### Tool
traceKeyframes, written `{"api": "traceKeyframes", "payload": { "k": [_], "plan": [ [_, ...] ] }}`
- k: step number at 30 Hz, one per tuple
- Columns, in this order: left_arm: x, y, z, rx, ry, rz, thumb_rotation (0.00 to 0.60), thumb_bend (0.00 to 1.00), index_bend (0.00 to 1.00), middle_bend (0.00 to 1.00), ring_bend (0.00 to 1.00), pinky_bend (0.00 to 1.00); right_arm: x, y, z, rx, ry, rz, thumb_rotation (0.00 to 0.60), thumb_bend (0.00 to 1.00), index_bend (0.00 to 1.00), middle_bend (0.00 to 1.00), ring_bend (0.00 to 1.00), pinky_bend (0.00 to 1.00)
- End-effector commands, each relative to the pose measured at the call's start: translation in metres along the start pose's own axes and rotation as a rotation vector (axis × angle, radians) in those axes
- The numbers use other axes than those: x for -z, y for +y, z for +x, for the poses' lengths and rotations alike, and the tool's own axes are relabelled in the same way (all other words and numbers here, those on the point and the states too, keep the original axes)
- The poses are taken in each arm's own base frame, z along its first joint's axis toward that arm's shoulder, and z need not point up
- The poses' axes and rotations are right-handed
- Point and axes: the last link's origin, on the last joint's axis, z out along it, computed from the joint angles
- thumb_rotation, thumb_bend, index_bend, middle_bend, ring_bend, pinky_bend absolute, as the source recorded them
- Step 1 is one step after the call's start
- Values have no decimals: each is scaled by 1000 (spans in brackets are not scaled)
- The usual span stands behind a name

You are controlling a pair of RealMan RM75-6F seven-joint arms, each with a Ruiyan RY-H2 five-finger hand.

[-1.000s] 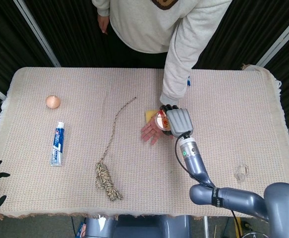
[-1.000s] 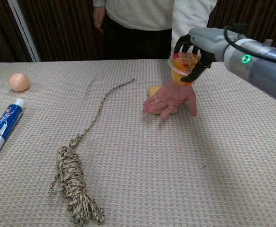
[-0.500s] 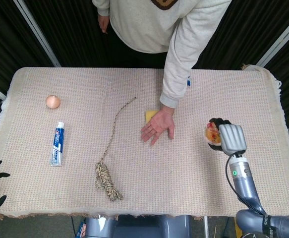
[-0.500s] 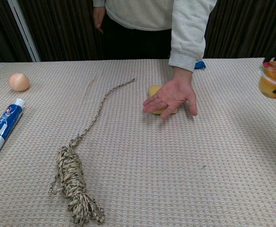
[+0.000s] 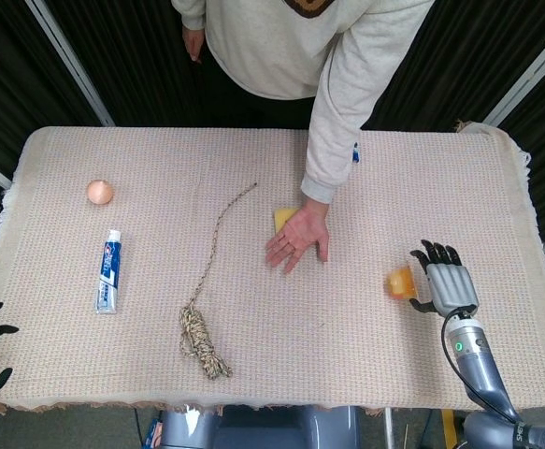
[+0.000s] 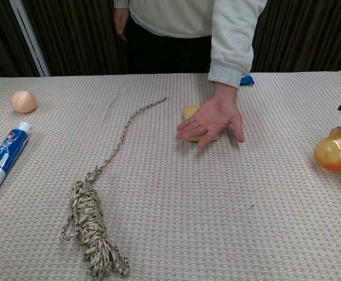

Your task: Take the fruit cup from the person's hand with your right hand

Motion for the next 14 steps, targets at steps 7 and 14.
{"api": "traceKeyframes", "payload": {
  "k": [7,14],
  "plan": [
    [0,-1,0,3,1,-1,600,376,260,0,0,0,19,13,21,91,160,41,600,97,125,0,0,0],
    [-1,-1,0,2,0,1,600,375,259,0,0,0,53,52,29,180,315,73,600,86,42,0,0,0]
  ]
}}
